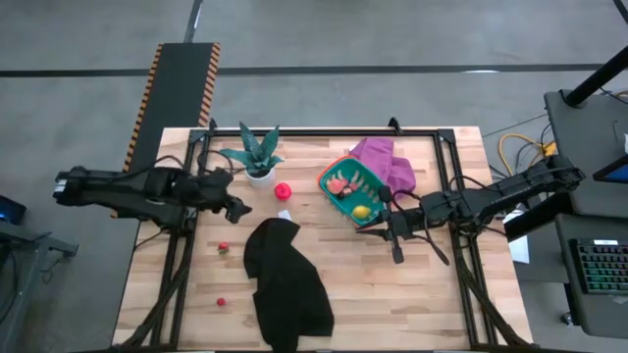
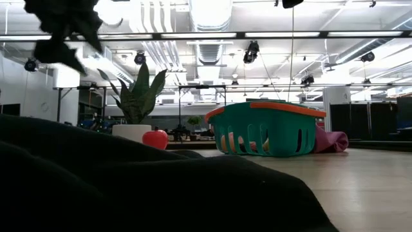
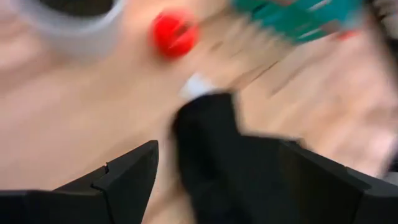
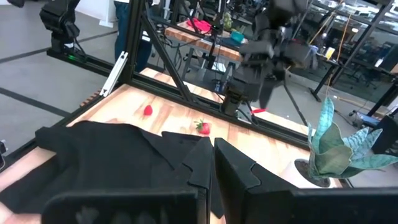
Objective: Pick and placing Produce into tupperware
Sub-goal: Put the strawberry into the green basket
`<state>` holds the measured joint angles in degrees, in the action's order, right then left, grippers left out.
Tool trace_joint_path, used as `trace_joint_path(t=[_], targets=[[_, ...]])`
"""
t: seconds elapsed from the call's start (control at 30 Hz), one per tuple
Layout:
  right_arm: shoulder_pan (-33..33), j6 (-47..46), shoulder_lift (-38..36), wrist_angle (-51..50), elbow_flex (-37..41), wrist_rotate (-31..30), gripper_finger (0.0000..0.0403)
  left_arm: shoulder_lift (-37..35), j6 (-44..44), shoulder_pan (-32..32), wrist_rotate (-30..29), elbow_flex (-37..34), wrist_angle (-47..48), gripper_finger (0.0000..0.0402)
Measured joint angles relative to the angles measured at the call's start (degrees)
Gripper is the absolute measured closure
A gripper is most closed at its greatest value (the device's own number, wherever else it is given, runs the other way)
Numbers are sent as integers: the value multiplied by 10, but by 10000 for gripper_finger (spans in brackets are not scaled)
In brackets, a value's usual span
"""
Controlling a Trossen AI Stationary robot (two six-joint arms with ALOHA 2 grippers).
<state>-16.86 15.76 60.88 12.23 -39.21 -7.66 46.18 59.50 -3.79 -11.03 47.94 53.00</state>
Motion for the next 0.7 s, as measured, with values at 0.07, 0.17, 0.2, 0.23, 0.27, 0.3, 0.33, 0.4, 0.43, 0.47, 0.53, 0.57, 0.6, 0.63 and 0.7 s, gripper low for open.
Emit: trace_joint_path(t=[0.07,0.17,0.2,0.23,0.27,0.3,0.33,0.4,0.43,0.47,0.53,0.57,0.6,0.63,0.7], targets=[[0,9,0,-1,1,0,392,23,44,-7,5,12,46,89],[0,28,0,0,1,0,392,53,114,-18,42,25,98,89],[0,35,0,0,1,0,392,63,143,-23,66,25,113,89],[0,42,0,0,1,0,392,75,167,-28,91,25,125,89],[0,51,0,0,1,0,392,87,186,-35,112,24,131,89],[0,59,0,0,1,0,392,100,200,-42,123,23,134,89],[0,63,0,0,1,0,392,112,213,-49,127,23,141,89],[0,63,0,0,1,0,392,139,240,-63,127,23,147,89],[0,54,0,0,1,0,392,152,251,-70,127,23,145,89],[0,43,0,0,1,0,392,166,260,-76,127,23,146,89],[0,26,0,-3,1,0,392,191,285,-90,128,24,152,89],[0,20,0,-6,1,-1,392,203,297,-96,129,25,151,89],[0,16,0,-11,1,-1,392,214,308,-101,131,25,151,89],[0,12,0,-17,1,-2,392,225,317,-107,136,26,151,89],[0,6,0,-30,1,-13,392,247,335,-118,155,25,151,89]])
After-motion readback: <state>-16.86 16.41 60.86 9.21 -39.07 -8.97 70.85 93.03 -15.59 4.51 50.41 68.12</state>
